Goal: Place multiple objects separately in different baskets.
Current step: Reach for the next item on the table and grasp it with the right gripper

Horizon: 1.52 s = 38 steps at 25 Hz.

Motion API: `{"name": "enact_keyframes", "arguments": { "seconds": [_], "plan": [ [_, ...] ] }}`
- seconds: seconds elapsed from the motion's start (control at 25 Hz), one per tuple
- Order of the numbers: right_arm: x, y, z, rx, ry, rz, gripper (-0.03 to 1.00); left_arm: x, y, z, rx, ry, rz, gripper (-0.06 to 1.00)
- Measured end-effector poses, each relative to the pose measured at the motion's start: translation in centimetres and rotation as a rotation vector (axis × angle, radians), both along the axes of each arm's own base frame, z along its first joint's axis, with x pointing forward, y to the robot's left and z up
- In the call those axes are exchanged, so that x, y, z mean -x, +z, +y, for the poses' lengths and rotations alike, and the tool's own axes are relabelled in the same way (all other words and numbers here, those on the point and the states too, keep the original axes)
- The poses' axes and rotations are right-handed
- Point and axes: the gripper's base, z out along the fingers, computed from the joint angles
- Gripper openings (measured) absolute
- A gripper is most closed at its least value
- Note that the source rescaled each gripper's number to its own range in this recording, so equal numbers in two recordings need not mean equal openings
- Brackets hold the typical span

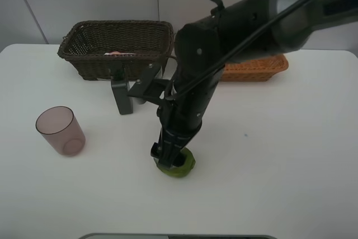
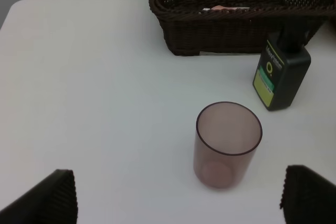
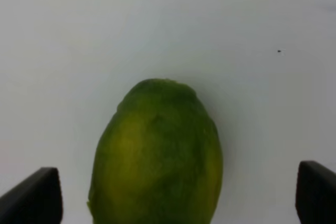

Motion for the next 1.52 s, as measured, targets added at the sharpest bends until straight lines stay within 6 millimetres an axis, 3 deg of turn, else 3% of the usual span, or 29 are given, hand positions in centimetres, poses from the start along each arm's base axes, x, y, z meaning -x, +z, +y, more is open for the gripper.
{"name": "enact_keyframes", "arguments": {
  "seconds": [1.08,1.16,1.24,1.28,1.52],
  "plan": [
    [0.0,-3.7,0.9,0.012,-0.027,0.052,0.87,0.0,0.0,0.0,0.000,0.000,0.000,1.00],
    [0.0,-3.8,0.9,0.013,-0.027,0.054,0.80,0.0,0.0,0.0,0.000,0.000,0.000,1.00],
    [0.1,-3.8,0.8,0.016,-0.027,0.056,0.59,0.0,0.0,0.0,0.000,0.000,0.000,1.00],
    [0.1,-3.8,0.8,0.018,-0.027,0.058,0.41,0.0,0.0,0.0,0.000,0.000,0.000,1.00],
    [0.2,-3.8,0.7,0.035,-0.026,0.072,0.39,0.0,0.0,0.0,0.000,0.000,0.000,1.00]
  ]
}}
